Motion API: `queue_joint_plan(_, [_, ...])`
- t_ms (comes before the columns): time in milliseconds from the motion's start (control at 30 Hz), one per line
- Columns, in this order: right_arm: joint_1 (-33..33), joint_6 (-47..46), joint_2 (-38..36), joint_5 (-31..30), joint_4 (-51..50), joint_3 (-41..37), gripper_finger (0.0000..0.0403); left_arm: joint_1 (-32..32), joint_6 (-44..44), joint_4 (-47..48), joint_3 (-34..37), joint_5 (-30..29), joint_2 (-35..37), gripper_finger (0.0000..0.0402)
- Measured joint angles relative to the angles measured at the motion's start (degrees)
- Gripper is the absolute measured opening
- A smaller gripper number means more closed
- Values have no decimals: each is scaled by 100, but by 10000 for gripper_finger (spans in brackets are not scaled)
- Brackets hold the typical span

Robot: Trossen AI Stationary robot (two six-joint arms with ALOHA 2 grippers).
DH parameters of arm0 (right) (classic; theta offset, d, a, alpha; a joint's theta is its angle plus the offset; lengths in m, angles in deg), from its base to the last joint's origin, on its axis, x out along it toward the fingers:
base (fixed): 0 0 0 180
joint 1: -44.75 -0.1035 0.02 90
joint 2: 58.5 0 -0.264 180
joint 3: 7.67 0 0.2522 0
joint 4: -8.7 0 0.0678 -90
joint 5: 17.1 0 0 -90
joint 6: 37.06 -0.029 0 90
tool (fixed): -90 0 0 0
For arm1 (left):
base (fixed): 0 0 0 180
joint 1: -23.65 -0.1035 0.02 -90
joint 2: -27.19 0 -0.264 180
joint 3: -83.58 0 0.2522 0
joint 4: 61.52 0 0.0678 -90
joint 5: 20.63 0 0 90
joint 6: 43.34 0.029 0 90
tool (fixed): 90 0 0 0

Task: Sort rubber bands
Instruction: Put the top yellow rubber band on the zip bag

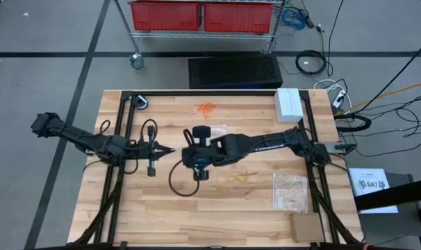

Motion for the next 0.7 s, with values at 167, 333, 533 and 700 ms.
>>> queue_joint_plan(167, [95, 30, 0, 299, 30, 0, 0, -1, 0, 14, 0, 0, 0, 0])
queue_joint_plan(333, [182, 151, 0, 313, 28, 0, 0, 0, 0, 29, 0, 0, 0, 0])
queue_joint_plan(533, [225, 190, -47, 505, -40, 0, 0, 1, 2, 107, 0, 2, 0, 0])
queue_joint_plan(700, [166, 208, -204, 387, -110, 4, 0, -1, 2, 119, -2, 2, 0, 0])
